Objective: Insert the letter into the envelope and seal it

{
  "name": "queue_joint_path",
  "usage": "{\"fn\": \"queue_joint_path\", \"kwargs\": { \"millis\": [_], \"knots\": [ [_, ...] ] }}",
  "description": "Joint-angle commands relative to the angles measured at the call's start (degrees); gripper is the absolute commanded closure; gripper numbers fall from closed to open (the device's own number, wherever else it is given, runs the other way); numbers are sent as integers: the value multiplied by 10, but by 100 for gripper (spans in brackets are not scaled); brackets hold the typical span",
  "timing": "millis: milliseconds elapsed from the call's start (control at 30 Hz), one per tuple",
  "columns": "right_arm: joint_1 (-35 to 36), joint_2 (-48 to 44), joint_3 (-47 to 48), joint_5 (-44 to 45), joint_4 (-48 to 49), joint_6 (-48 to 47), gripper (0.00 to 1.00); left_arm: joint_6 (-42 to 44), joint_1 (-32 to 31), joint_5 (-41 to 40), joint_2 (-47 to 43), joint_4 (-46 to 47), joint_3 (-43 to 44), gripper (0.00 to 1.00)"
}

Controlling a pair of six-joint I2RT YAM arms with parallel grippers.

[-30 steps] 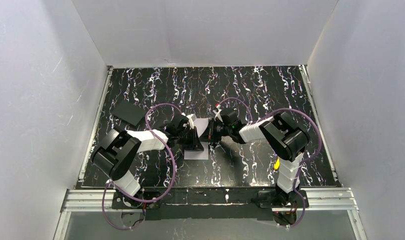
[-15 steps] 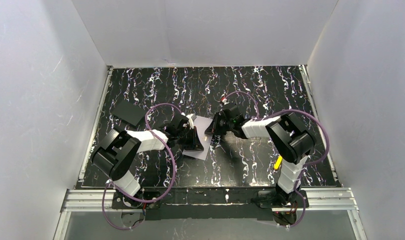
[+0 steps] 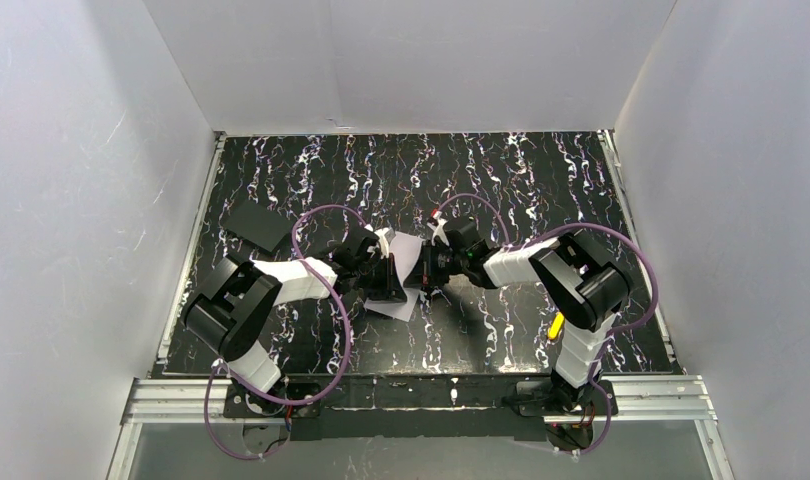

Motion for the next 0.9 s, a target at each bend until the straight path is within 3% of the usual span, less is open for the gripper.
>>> {"fn": "queue_joint_path", "kwargs": {
  "millis": [0, 133, 433, 567, 667, 867],
  "knots": [
    [11, 8, -4, 15, -16, -3, 99, 36, -2, -58, 27, -108, -20, 100],
    [11, 25, 10, 68, -45, 0, 99, 36, -1, -59, 28, -110, -22, 100],
    [9, 23, 53, 342, -201, 75, 99, 34, -1, -56, 26, -114, -27, 100],
    [8, -2, 55, 408, -228, 90, 99, 33, -1, -55, 25, -113, -29, 100],
    [7, -18, 55, 402, -218, 80, 99, 32, -2, -53, 26, -112, -28, 100],
    [7, -82, 20, 221, -65, 11, 99, 37, -2, -54, 28, -116, -19, 100]
  ]
}}
